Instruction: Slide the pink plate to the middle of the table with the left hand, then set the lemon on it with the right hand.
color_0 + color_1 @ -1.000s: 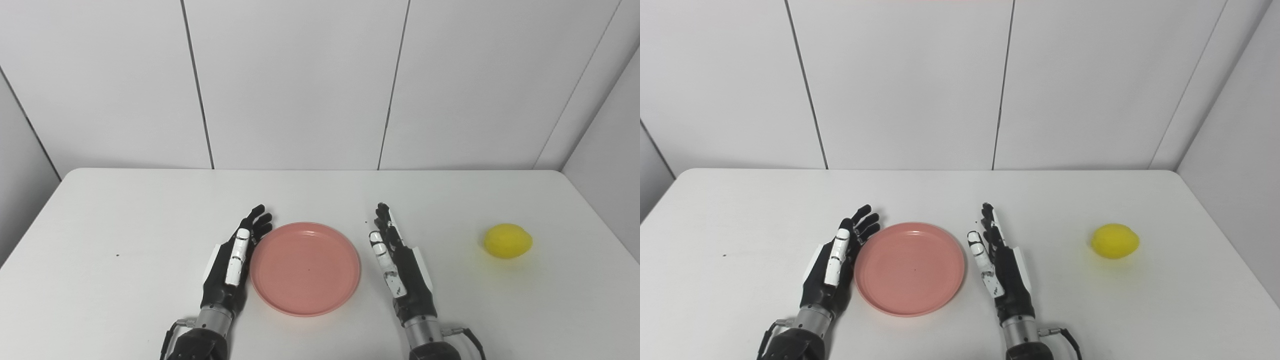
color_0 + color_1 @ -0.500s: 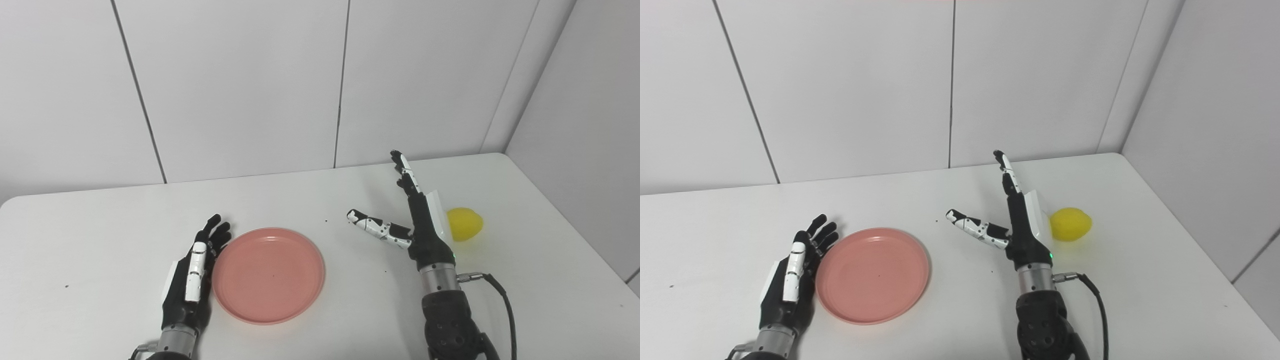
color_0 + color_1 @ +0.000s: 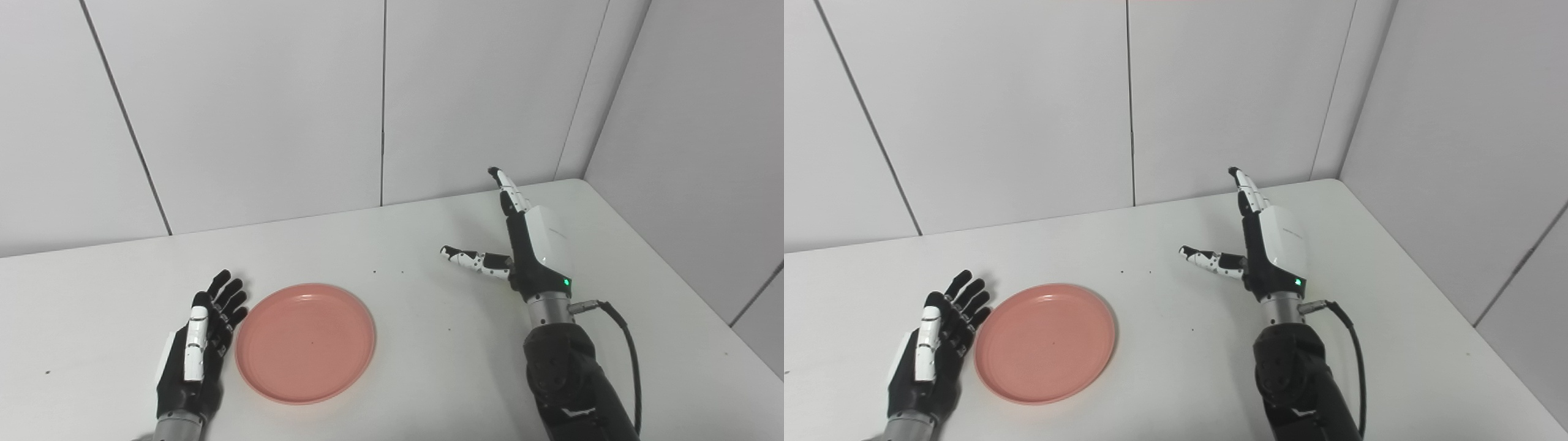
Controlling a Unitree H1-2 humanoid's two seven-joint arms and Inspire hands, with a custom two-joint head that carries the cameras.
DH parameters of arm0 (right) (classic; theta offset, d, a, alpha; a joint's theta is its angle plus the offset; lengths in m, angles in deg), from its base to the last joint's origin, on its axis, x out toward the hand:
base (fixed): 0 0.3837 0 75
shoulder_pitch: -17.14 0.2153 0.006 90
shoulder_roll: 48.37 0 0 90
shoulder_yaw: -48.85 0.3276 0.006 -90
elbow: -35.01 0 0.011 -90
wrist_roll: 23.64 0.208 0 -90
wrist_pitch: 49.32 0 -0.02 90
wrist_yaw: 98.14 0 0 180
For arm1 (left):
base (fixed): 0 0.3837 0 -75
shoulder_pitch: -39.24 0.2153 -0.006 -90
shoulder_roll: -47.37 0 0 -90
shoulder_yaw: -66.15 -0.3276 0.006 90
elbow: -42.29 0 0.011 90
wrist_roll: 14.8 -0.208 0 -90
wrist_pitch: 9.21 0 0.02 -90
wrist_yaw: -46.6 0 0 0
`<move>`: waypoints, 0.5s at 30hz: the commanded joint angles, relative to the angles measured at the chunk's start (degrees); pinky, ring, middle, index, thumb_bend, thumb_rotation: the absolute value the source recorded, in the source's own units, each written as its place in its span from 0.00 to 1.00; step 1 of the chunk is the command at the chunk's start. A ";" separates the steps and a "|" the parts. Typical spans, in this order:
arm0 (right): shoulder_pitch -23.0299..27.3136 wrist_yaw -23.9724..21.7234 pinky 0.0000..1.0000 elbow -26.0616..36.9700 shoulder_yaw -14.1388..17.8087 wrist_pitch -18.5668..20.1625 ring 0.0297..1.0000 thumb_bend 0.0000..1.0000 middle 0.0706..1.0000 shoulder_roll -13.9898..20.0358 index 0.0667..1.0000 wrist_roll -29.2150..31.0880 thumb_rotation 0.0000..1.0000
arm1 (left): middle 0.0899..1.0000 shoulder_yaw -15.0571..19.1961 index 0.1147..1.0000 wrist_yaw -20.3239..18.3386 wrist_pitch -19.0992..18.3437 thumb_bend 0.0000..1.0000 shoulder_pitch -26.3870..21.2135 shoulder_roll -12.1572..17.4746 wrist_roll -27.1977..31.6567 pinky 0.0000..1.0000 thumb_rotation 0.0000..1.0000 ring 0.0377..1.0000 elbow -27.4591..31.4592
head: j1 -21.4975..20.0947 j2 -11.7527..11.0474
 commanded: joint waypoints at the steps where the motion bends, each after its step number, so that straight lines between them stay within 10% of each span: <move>1: 1.38 -0.97 0.77 3.04 1.34 2.04 0.87 0.83 0.91 1.90 0.91 -0.19 0.22 | 0.89 0.19 0.86 -0.41 0.45 0.58 -0.45 0.42 0.01 0.90 1.00 0.90 -0.76 | 0.11 0.07; 15: 0.07 -5.79 0.75 1.95 4.23 7.43 0.85 0.90 0.89 7.64 0.90 1.47 0.12 | 0.88 0.21 0.85 -0.45 0.00 0.60 -0.85 0.45 0.05 0.90 1.00 0.90 -0.62 | 0.16 0.16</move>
